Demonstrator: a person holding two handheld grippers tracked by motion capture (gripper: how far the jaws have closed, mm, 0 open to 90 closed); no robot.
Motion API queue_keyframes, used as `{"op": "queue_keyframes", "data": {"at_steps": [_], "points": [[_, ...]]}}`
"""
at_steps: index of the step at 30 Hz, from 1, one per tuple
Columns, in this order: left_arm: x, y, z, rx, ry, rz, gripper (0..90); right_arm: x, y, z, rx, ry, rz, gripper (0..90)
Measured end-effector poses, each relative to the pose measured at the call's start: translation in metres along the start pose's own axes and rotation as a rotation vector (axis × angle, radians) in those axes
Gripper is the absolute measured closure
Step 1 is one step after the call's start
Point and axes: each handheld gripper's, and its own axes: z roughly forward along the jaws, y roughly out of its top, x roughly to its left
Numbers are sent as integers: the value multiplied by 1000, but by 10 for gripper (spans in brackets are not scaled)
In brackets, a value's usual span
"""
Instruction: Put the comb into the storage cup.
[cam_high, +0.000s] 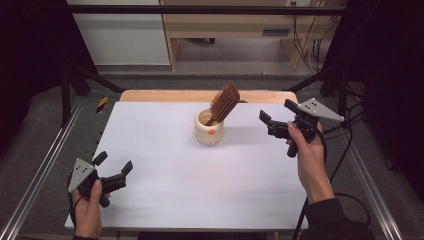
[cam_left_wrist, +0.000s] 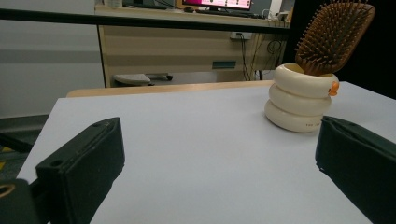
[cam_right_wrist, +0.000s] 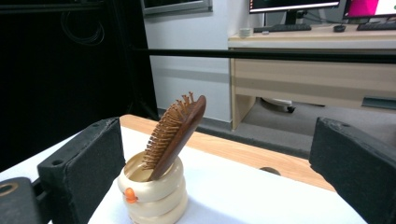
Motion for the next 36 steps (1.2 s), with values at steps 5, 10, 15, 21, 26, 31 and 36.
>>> {"op": "queue_keyframes", "data": {"at_steps": [5, 10, 15, 21, 26, 31, 36], "points": [[0, 0, 1, 4, -3, 0, 15, -5, -1, -12, -28, -23, -11, 35], [0, 0, 0, 1, -2, 0, 15, -10, -4, -21, -37, -38, -21, 30], [2, 0, -1, -4, -1, -5, 16, -14, -8, -26, -43, -49, -20, 28], [3, 2, -4, -10, 4, 2, 13, -16, -15, -28, -32, -43, -4, 27], [1, 4, -7, -10, -11, 14, 13, -17, -21, -33, -36, -43, 7, 28], [-3, 5, -9, 4, -14, 54, 12, -18, -27, -41, -42, -50, 4, 29], [-3, 3, -16, 10, -27, 60, 12, -23, -36, -49, -40, -71, 5, 26]]}}
